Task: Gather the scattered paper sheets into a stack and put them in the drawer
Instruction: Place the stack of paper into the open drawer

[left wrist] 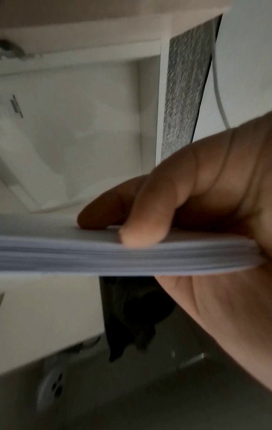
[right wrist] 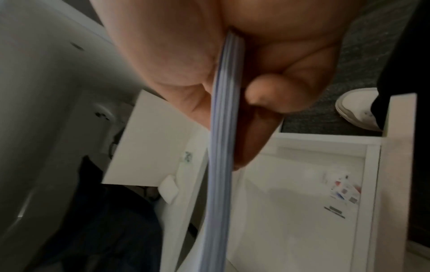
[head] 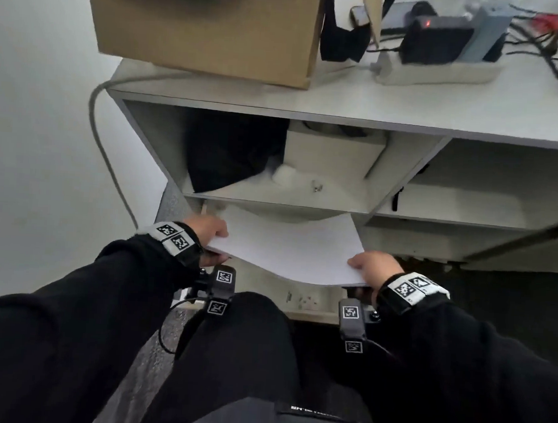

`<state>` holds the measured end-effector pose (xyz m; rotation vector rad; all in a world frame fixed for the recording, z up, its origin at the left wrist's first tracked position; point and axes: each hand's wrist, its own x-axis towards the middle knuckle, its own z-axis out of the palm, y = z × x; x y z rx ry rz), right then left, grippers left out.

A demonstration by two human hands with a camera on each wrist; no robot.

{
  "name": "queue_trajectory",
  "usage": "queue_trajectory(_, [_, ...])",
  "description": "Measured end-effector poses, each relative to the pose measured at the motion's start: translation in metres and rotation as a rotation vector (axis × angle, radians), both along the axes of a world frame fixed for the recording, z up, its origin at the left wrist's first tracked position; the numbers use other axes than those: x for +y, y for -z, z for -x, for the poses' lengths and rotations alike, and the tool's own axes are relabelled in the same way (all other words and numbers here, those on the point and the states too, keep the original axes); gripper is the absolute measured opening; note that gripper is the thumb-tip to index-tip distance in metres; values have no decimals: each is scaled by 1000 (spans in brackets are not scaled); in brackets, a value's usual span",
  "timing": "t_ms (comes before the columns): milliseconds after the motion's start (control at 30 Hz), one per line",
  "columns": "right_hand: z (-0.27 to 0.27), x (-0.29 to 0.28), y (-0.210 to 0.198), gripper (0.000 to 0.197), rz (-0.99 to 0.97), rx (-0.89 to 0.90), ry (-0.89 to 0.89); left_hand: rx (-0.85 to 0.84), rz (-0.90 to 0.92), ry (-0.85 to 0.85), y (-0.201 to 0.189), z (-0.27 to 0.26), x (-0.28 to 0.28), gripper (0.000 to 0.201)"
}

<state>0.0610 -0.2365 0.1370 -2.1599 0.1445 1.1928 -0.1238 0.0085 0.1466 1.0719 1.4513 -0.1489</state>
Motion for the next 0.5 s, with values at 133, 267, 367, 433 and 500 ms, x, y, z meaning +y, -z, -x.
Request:
queue_trajectory(133, [0, 23, 42, 7, 57, 84, -30, 117, 91, 23, 47, 5, 18, 5])
queue_trajectory(267, [-1, 36, 75, 17, 83, 118, 0, 174, 89, 85, 83, 4, 29, 6])
queue_trajectory(367, [-4, 47, 90, 14, 100, 154, 63, 185, 69, 101, 97, -2, 37, 7])
queue_trajectory(433, [-6, 55, 98, 23, 92, 152, 26, 172, 71, 94, 105, -7, 41, 11])
queue_trajectory(500, [-9, 61, 102, 25, 95, 153, 8, 187, 48, 135, 115, -11, 45, 21])
